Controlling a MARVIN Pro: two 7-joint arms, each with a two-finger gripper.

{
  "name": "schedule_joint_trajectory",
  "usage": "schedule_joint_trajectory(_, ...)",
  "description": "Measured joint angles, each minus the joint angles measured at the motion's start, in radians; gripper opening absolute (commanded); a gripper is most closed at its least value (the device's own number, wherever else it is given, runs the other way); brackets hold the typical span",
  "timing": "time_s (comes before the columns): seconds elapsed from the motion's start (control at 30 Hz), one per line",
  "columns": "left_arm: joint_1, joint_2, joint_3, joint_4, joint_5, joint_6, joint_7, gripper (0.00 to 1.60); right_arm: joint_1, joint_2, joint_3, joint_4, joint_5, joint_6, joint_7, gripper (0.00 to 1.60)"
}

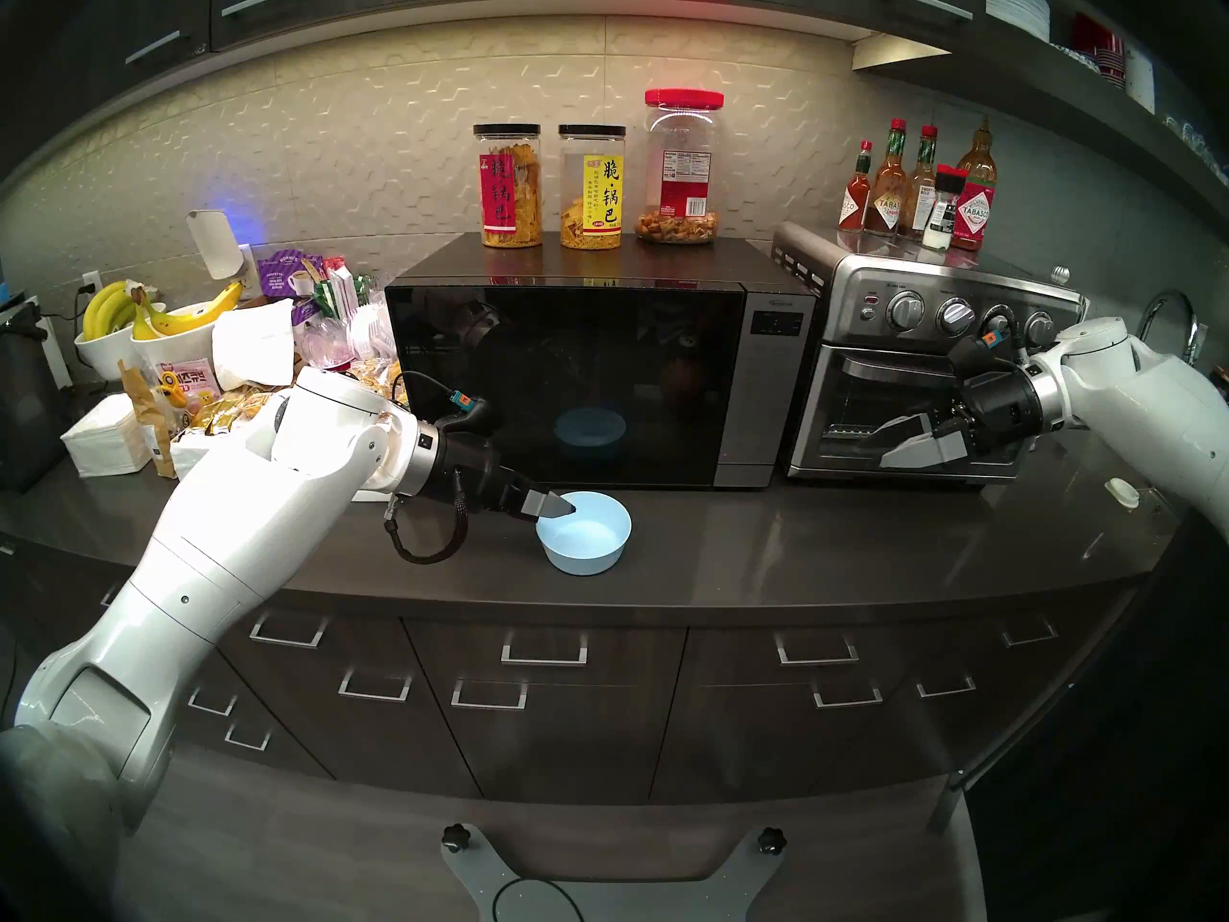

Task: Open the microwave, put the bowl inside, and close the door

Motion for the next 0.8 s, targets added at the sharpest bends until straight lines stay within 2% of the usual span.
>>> schedule_joint_trajectory(0.8,0.002,0.004,0.022,0.041,-0.012,0.000,-0.015,1.60,0.000,0.000,0.000,0.000,0.000,0.000,0.000,1.60)
